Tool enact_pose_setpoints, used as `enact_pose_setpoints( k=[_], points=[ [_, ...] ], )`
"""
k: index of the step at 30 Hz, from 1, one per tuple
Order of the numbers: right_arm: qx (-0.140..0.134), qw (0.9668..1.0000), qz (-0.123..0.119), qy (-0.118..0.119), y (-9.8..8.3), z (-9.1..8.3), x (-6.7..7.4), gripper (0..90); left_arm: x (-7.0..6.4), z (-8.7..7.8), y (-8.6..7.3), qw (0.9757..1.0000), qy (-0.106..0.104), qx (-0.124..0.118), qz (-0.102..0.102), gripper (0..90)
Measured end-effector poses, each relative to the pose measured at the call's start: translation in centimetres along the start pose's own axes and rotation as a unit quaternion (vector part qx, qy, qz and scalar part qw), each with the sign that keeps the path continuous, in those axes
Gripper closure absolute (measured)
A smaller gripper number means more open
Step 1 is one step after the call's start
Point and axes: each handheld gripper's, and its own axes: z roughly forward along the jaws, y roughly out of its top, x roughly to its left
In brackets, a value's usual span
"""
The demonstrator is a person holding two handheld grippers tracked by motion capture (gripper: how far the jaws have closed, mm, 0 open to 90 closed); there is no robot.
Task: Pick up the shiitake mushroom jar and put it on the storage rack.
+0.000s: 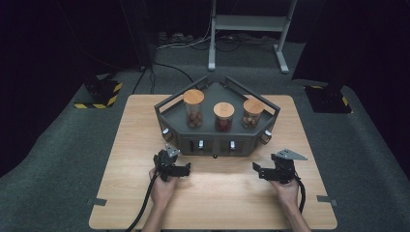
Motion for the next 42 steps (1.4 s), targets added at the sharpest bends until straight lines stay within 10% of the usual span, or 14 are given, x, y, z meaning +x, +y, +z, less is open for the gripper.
enact_pose_setpoints(
  k=[42],
  points=[
    [0.027, 0.9994, -0.013, 0.019, -1.7, 2.4, 1.8, 7.4, 0.0, 0.0, 0.0, 1.0000, 0.000, 0.000, 0.000, 3.8]
  ],
)
